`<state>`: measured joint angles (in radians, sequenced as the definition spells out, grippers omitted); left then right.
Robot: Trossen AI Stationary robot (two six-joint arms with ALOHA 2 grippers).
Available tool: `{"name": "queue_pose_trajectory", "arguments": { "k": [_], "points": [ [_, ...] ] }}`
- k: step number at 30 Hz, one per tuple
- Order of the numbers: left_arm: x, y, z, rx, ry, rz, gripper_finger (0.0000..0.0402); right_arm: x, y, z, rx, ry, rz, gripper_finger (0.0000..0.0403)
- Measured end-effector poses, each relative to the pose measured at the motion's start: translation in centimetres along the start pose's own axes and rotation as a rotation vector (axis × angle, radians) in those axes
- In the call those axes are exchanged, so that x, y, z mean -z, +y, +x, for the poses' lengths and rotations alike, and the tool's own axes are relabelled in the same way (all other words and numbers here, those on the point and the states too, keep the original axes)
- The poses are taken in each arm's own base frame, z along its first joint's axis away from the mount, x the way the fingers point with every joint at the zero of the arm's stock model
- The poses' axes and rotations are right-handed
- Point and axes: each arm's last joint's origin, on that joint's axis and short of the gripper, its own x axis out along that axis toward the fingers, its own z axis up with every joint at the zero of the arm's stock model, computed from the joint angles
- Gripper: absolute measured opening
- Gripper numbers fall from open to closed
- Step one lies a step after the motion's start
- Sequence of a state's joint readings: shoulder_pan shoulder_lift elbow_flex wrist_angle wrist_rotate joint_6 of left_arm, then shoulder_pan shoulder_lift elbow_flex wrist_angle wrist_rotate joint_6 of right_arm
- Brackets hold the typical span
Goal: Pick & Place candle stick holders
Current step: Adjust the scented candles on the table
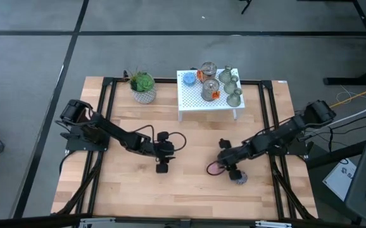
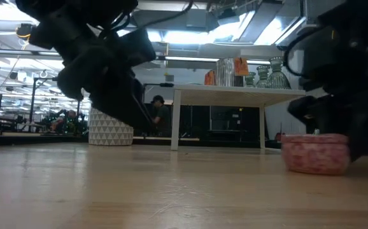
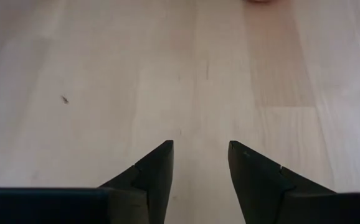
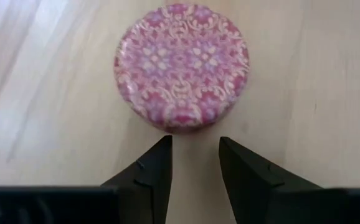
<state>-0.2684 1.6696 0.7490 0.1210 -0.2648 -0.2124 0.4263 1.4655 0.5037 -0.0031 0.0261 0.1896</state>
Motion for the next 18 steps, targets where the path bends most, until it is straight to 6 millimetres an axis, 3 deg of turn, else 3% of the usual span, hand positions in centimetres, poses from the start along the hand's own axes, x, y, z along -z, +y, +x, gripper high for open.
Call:
{"name": "queue_pose_trajectory", "arguments": {
  "k": [7,12,18],
  "points": [
    [0.4,-1.1,0.6,0.024,-0.014,-0.023,0.0149,-3.2,-0.7,2.2,0.023,-0.054,-0.121,0.0135],
    [0.5,-2.0,0.3,0.048,-0.026,-0.017,0.0151,-6.1,-0.3,3.8,-0.007,-0.069,-0.244,0.0135],
    [0.9,-3.2,0.0,0.121,-0.002,-0.047,0.0152,-8.0,0.1,5.7,-0.058,-0.07,-0.338,0.0135]
  ]
}}
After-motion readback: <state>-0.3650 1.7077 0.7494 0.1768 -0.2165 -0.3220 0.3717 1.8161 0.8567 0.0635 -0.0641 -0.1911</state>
